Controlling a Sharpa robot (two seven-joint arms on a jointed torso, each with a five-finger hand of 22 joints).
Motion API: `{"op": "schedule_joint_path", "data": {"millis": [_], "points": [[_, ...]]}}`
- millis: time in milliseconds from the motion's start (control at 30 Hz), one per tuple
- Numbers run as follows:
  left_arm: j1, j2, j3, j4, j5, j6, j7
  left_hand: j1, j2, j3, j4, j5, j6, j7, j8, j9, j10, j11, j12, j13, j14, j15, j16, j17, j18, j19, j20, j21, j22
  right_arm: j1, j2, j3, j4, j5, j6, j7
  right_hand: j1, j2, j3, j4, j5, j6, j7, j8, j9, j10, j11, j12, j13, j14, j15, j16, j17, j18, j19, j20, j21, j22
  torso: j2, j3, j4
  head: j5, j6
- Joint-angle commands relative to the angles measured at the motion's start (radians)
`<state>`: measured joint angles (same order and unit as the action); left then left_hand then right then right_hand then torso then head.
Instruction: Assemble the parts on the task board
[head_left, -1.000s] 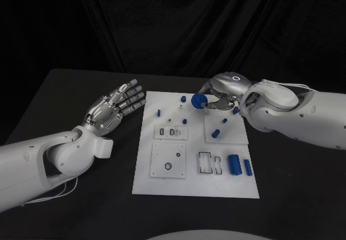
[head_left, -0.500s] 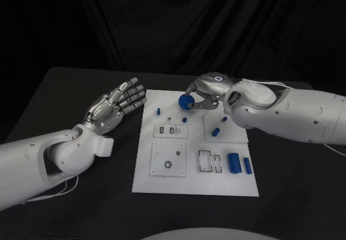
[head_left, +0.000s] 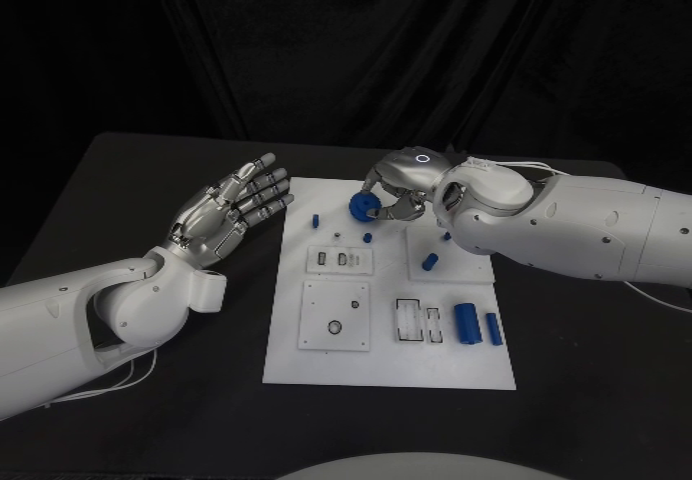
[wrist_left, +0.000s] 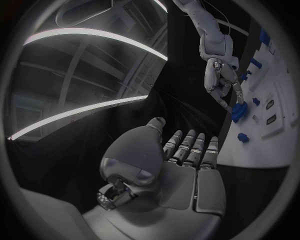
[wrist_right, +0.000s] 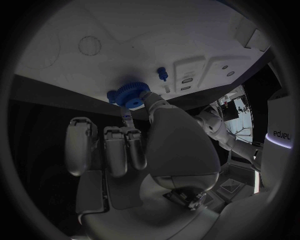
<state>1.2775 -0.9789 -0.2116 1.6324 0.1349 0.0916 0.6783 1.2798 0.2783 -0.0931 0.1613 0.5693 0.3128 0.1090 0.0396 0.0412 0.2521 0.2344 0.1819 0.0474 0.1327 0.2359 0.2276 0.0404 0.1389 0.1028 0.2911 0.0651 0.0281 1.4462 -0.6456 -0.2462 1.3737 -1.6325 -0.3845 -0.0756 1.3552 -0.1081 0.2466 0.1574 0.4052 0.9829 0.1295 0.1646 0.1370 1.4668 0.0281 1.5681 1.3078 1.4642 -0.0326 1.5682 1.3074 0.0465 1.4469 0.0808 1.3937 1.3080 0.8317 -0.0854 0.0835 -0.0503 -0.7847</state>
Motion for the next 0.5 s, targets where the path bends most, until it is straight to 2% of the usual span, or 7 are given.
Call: {"op": "schedule_joint_path", "data": {"millis": [33,100,133,167,200,500], "points": [[-0.001,0.003,0.001,0.000,-0.003,0.023,0.102,-0.010,0.000,0.006,0.001,0.004,0.004,-0.003,0.005,0.000,0.005,0.004,0.004,0.002,-0.001,0.005,0.003,0.001,-0.020,0.005,0.003,0.004,0.001,-0.002,0.006,0.001,-0.011,-0.007,0.022,-0.016,-0.003,0.009,0.015,0.004,-0.007,-0.038,-0.014,-0.042,0.177,0.104,0.003,0.003,0.263,0.107,0.006,0.003,0.263,0.009,-0.017,0.004,-0.025,0.174,0.000,0.0000,-0.0009,0.000,0.001],[-0.001,0.004,0.001,0.000,-0.003,0.023,0.100,-0.010,0.000,0.006,0.001,0.004,0.004,-0.003,0.005,0.000,0.005,0.004,0.004,0.002,-0.001,0.005,0.003,0.001,-0.020,0.005,0.003,0.004,0.001,-0.002,0.009,0.001,-0.015,-0.007,0.027,-0.016,-0.005,0.006,0.021,0.006,-0.007,-0.058,-0.013,-0.060,0.166,0.104,0.002,0.003,0.263,0.107,0.005,0.003,0.263,0.011,-0.022,0.004,-0.033,0.172,0.000,0.0000,-0.0009,0.001,0.000],[-0.001,0.004,0.001,-0.001,-0.003,0.024,0.098,-0.010,0.000,0.006,0.000,0.004,0.004,-0.003,0.004,0.000,0.005,0.005,0.004,0.001,-0.001,0.005,0.003,0.001,-0.020,0.006,0.003,0.004,0.001,-0.003,0.011,0.002,-0.017,-0.007,0.031,-0.016,-0.006,0.001,0.030,0.007,-0.009,-0.105,-0.015,-0.093,0.143,0.104,0.000,0.003,0.263,0.107,0.005,0.003,0.263,0.014,-0.033,0.004,-0.049,0.166,0.000,0.0002,-0.0012,0.001,0.000],[-0.001,0.004,0.001,-0.001,-0.003,0.024,0.097,-0.010,0.000,0.006,0.000,0.004,0.004,-0.003,0.004,0.000,0.005,0.005,0.004,0.001,-0.001,0.005,0.003,0.001,-0.020,0.006,0.003,0.004,0.001,-0.003,0.012,0.002,-0.018,-0.007,0.033,-0.016,-0.006,0.000,0.032,0.007,-0.010,-0.119,-0.019,-0.099,0.136,0.104,-0.003,0.003,0.263,0.107,0.003,0.003,0.263,0.016,-0.036,0.003,-0.055,0.165,0.000,0.0002,-0.0015,0.001,0.000],[-0.001,0.004,0.001,-0.002,-0.003,0.024,0.095,-0.011,-0.001,0.007,0.000,0.004,0.005,-0.002,0.005,0.000,0.005,0.006,0.004,0.001,-0.001,0.005,0.003,0.001,-0.021,0.005,0.003,0.004,0.001,-0.003,0.014,0.002,-0.021,-0.007,0.038,-0.016,-0.006,-0.001,0.034,0.007,-0.010,-0.132,-0.023,-0.102,0.129,0.104,-0.006,0.003,0.263,0.107,0.001,0.003,0.263,0.017,-0.041,0.001,-0.062,0.162,0.000,0.0000,-0.0016,0.000,0.000],[-0.001,0.009,0.001,-0.008,-0.003,0.030,0.086,-0.012,-0.001,0.008,-0.001,0.003,0.005,0.000,0.005,0.000,0.003,0.008,0.004,0.001,-0.002,0.006,0.002,0.001,-0.021,0.005,0.003,0.004,0.001,-0.005,0.031,0.002,-0.033,-0.007,0.058,-0.013,-0.011,0.002,0.039,0.010,-0.028,-0.148,-0.024,-0.102,0.113,0.104,-0.007,0.003,0.263,0.107,-0.001,0.003,0.263,0.022,-0.055,-0.001,-0.086,0.155,0.000,-0.0002,-0.0004,-0.002,-0.002]]}}
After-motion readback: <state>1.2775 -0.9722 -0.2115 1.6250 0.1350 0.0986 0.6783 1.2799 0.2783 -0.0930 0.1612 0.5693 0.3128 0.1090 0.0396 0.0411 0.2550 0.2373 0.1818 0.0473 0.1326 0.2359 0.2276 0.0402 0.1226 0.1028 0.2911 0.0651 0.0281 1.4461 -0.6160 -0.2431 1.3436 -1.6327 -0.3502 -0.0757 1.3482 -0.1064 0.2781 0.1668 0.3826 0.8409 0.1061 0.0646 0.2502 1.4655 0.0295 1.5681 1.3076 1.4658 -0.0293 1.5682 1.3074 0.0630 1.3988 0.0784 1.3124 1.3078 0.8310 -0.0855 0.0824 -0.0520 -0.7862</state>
